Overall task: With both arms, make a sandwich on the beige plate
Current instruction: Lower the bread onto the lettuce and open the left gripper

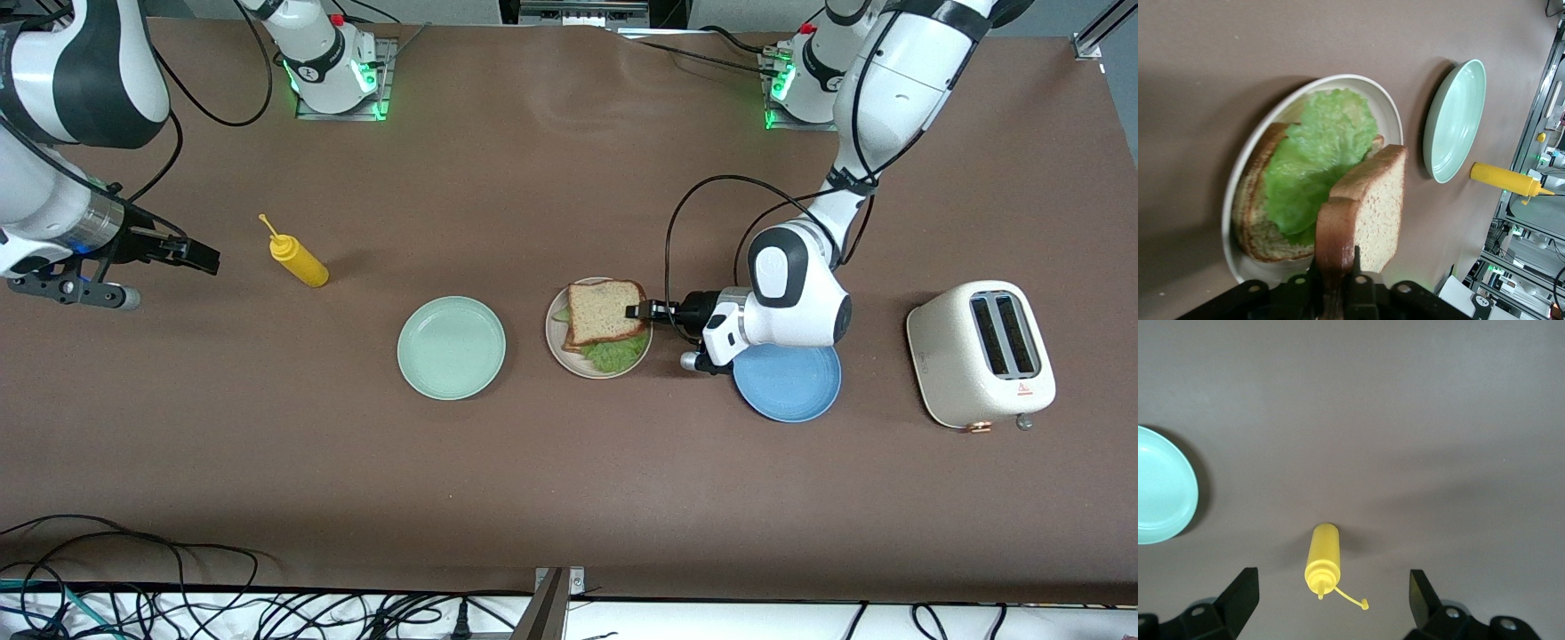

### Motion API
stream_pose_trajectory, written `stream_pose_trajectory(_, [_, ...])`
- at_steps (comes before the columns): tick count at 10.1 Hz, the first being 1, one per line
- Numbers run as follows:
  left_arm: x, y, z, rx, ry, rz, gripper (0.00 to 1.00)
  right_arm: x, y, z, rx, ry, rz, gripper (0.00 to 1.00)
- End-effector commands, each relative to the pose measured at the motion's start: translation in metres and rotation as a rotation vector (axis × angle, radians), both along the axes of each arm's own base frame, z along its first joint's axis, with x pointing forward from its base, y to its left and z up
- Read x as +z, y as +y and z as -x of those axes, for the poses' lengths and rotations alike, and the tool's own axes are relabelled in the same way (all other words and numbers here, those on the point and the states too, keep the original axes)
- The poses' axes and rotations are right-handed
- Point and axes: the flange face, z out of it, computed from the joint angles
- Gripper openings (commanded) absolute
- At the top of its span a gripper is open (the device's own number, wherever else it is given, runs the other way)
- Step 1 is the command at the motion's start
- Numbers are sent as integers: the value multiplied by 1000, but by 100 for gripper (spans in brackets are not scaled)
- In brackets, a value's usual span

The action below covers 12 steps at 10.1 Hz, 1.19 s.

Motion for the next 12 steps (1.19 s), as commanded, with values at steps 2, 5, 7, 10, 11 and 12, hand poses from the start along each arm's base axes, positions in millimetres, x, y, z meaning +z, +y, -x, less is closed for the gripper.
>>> stream_pose_trajectory(2, [-8,1,-10,47,-49,-7,48,30,-24,-1,-81,-60,-67,100])
stream_pose_trajectory(5, [-5,2,-12,47,-57,-10,100,45,-36,2,-19,-66,-79,100])
stream_pose_trajectory(7, [3,22,-21,73,-76,-27,100,46,-49,5,45,-42,-111,100])
stream_pose_trajectory(10, [27,29,-27,89,-114,-27,100,50,-54,11,84,-28,-119,100])
stream_pose_trajectory(11, [46,55,-39,152,-165,-53,100,51,-52,13,98,-18,-119,100])
stream_pose_trajectory(12, [64,91,-40,213,-180,-70,100,51,-50,14,103,-13,-117,100])
